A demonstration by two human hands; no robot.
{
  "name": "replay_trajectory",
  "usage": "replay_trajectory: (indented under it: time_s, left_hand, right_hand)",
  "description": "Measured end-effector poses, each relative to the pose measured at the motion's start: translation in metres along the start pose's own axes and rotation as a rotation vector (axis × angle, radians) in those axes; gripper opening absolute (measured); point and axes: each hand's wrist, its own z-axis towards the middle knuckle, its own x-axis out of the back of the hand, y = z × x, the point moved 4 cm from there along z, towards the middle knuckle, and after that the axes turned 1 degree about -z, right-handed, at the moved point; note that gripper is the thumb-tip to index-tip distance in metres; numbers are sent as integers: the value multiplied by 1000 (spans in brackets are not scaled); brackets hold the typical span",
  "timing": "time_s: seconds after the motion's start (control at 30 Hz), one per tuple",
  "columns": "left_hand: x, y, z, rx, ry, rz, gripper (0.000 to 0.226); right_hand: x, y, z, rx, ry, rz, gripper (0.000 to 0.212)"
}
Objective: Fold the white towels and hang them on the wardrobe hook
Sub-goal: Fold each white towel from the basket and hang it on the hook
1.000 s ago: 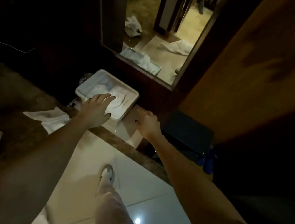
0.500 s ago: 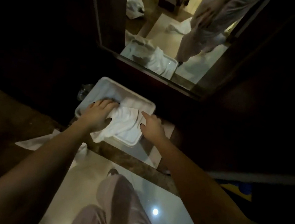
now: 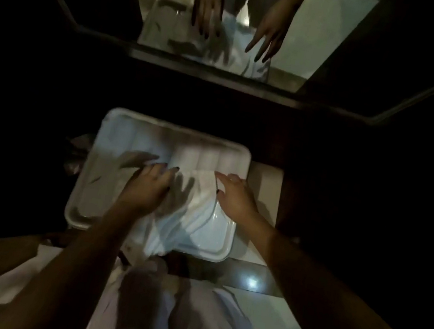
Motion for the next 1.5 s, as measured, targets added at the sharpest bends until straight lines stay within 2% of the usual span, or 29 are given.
replay_trajectory:
  time_s: [0.27, 0.47, 0.6, 0.77, 0.93, 1.07, 1.13, 1.33, 1.5]
  left_hand:
    - [-41, -77, 43, -249, 102, 102, 41]
    - [-46, -100, 46, -351, 103, 119, 38]
    - [-41, -98, 37, -274, 54, -7, 38]
    - [-9, -80, 29, -178, 70, -207, 39]
    - [54, -42, 17, -164, 32, -297, 38]
    - [121, 0, -2, -182, 7, -203, 37]
    - [161, 22, -17, -200, 69, -203, 36]
    - [289, 90, -76, -282, 229, -163, 34]
    - [391, 149, -134, -323, 382, -181, 33]
  right_hand:
    - [-63, 15, 73, 88, 139, -47, 47]
    - [-77, 12, 82, 31, 202, 7, 40]
    - [-66, 8, 74, -23, 254, 103, 24]
    - [-34, 10, 47, -67, 294, 281, 16]
    - [15, 11, 0, -128, 286, 357, 14]
    - [78, -6, -49, -64, 348, 449, 38]
    - [116, -18, -76, -26, 393, 477, 42]
    - [230, -47, -169, 25, 521, 531, 30]
    - [301, -61, -269, 28, 606, 603, 30]
